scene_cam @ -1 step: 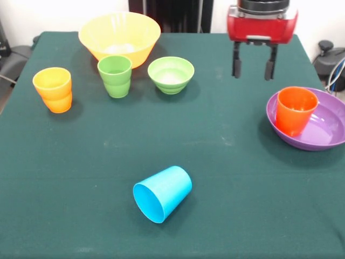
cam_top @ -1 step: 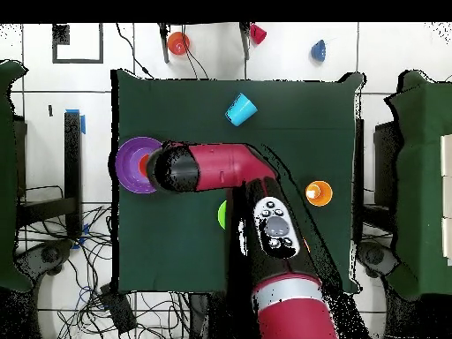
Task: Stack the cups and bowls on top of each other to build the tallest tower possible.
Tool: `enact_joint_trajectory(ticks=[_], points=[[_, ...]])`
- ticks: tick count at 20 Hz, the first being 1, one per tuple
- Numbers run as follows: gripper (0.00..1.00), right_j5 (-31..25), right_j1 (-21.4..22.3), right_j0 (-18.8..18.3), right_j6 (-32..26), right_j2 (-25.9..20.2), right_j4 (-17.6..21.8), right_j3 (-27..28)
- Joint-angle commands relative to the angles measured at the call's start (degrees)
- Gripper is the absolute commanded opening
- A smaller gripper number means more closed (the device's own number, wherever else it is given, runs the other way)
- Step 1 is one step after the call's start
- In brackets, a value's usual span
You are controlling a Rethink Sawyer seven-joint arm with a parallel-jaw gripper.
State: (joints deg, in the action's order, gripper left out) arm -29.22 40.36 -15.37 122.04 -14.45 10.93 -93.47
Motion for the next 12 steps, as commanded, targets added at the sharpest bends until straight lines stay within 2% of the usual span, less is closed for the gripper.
enact_joint_trajectory(ticks=[1, 5, 8, 12], points=[[1.0, -3.76, -0.06, -3.13, -10.25, -9.52, 1.64, -5.39], [1.0, -2.02, -1.19, -2.73, -6.54, -8.64, 2.86, -4.81], [1.0, -0.38, -2.78, -0.17, -3.85, -5.86, 4.82, -2.53], [1.0, -1.38, -5.65, 4.01, -2.79, -1.74, 8.03, 2.3]])
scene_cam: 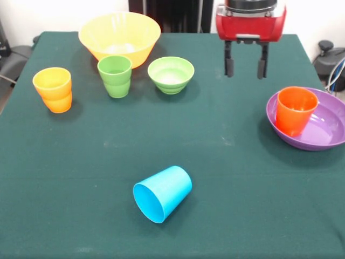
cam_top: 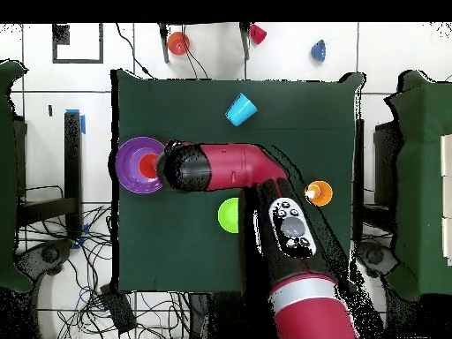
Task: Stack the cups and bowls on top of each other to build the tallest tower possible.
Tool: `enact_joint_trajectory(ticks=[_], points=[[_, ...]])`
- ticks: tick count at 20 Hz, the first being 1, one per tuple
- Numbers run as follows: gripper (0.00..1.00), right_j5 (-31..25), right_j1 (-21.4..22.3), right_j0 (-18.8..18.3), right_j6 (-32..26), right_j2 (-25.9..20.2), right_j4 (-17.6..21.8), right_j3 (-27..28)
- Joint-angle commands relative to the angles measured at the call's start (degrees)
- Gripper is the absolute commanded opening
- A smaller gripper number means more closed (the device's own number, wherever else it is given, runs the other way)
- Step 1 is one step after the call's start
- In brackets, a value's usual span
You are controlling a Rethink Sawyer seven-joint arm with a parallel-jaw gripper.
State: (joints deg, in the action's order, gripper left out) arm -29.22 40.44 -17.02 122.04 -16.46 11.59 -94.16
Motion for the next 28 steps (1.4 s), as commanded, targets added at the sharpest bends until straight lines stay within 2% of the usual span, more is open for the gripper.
enact_joint_trajectory(ticks=[1, 3, 9, 14, 22, 28], points=[[1.0, -1.25, -6.52, 5.8, -3.2, 0.22, 7.7, 3.66], [1.0, 0.08, -8.84, 5.89, -3.41, -0.24, 7.8, 5.04], [1.0, 3.56, -11.72, 9.37, 0.52, 2.0, 8.4, 7.52], [1.0, 10.07, -17.15, 6.77, -0.75, -1.17, 8.15, 8.54], [1.0, 9.02, -16.77, 4.41, -2.18, -3.46, 5.9, 7.06], [1.0, 9.29, -16.61, 4.41, -2.07, -3.63, 6.24, 6.69]])
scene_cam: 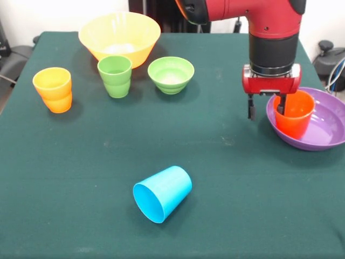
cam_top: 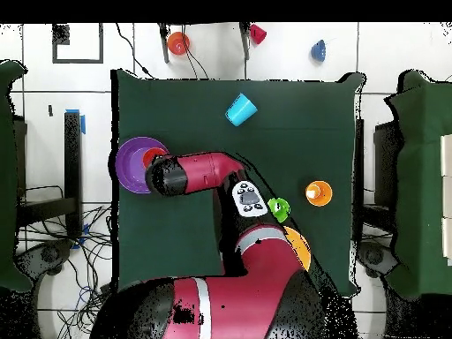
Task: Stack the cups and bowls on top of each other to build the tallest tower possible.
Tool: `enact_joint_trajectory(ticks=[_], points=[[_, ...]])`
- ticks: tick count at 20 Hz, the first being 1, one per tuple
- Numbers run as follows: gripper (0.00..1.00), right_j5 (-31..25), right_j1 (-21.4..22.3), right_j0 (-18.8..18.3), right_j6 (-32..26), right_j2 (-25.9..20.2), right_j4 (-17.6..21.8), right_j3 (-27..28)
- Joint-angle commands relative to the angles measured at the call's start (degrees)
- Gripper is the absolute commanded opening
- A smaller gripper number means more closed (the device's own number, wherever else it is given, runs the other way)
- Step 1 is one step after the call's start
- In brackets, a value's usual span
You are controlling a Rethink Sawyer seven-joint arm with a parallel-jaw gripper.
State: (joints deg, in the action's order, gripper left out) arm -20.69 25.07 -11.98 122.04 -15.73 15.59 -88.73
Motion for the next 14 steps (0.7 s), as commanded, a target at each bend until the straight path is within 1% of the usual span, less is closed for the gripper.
enact_joint_trajectory(ticks=[1, 2, 5, 8, 13, 14], points=[[1.0, 0.65, -0.95, -0.98, -2.16, -4.78, 2.08, 0.79], [1.0, 0.0, -0.34, -1.52, -2.47, -5.44, 1.72, 0.12], [1.0, -0.83, 0.52, -1.57, -2.63, -5.64, 1.66, -0.26], [1.0, -0.7, 0.89, -0.25, -1.75, -4.66, 1.97, 0.02], [1.0, -0.42, 0.95, 0.75, -1.6, -4.47, 2.28, 0.56], [1.0, -1.2, 1.11, 0.88, -1.93, -4.55, 2.13, 1.15]])
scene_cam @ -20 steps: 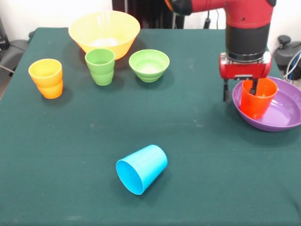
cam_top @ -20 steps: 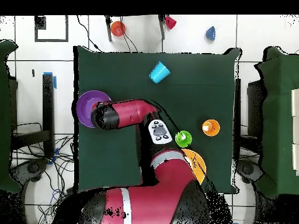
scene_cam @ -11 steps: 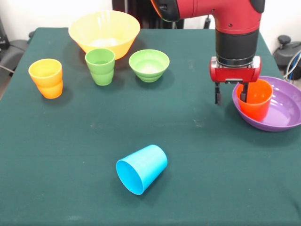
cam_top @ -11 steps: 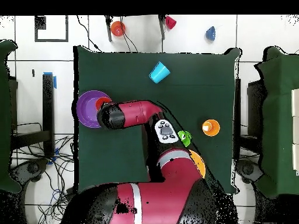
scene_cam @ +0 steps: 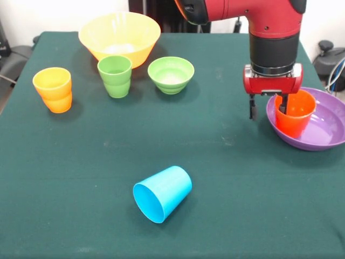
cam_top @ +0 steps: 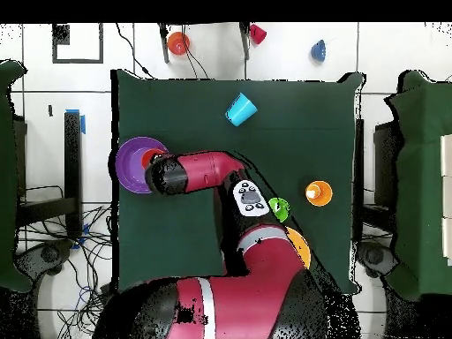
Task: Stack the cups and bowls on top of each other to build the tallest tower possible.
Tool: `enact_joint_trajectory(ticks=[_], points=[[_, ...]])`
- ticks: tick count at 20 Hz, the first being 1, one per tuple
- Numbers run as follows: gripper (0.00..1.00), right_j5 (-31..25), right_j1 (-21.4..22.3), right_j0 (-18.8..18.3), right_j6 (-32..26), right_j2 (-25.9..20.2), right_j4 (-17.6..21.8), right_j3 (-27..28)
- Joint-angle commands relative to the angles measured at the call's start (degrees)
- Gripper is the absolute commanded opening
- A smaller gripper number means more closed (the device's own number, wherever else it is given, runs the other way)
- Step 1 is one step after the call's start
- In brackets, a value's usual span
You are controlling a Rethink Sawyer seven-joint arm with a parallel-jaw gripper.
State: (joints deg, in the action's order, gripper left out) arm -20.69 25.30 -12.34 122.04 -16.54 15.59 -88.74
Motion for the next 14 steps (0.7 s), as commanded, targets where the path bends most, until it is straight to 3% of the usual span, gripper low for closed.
enact_joint_trajectory(ticks=[1, 5, 14], points=[[1.0, -1.58, 1.06, 1.41, -1.97, -3.69, 2.05, 1.32], [1.0, 0.3, 0.32, 1.8, -1.34, -5.23, 1.55, 1.21], [1.0, 2.76, -2.63, 5.68, 0.44, -2.92, 2.59, 4.01]])
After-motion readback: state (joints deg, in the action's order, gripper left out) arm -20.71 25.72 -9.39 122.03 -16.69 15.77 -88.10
